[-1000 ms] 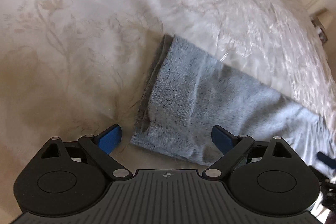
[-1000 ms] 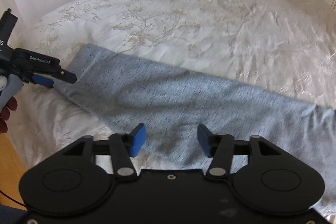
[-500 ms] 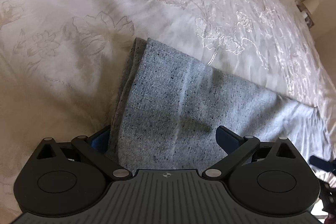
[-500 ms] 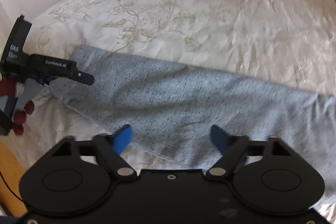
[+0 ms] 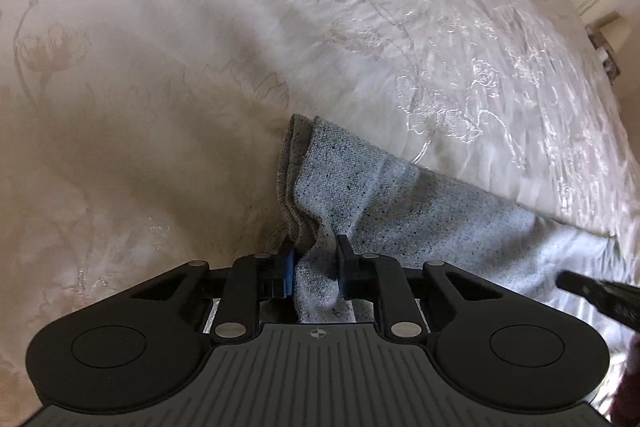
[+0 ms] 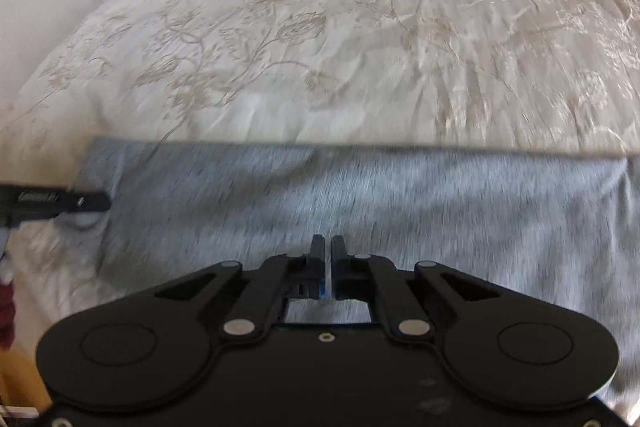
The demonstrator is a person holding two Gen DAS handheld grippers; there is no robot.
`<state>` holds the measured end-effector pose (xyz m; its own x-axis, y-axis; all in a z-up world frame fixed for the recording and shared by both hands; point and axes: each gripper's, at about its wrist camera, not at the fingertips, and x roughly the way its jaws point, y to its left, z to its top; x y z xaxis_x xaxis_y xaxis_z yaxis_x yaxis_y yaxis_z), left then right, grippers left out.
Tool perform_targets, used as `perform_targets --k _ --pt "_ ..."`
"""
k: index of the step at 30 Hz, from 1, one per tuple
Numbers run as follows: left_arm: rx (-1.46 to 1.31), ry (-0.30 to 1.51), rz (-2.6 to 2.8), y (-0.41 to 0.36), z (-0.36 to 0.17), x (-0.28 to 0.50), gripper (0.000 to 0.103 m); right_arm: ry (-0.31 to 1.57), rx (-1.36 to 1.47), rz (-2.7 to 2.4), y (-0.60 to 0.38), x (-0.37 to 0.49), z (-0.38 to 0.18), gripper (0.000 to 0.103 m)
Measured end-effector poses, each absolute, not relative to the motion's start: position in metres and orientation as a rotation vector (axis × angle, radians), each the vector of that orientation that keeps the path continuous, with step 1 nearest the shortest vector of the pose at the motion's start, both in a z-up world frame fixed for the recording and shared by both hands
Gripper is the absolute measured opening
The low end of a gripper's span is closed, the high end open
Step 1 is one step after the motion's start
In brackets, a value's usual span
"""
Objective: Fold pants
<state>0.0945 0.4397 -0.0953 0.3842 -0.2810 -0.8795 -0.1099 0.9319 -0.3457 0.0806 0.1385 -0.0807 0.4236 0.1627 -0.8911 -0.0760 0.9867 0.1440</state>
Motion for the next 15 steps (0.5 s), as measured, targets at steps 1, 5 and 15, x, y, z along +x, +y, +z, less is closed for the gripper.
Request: perform_targets --k 1,5,15 --pt "-0.391 1.185 -0.113 0.44 -0.098 0.096 0.02 1.133 0.083 0.144 0.138 0.089 -0.086 0.005" --pt "-0.444 1.197 -0.129 0.448 -0.104 0.097 0.025 1.173 0.101 0.078 0.133 0.125 -0.108 0.003" --pt "-0.352 1.24 -0.298 0.417 -0.11 0.112 0.096 1.177 0.108 0.083 0.127 0.142 -0.11 0.002"
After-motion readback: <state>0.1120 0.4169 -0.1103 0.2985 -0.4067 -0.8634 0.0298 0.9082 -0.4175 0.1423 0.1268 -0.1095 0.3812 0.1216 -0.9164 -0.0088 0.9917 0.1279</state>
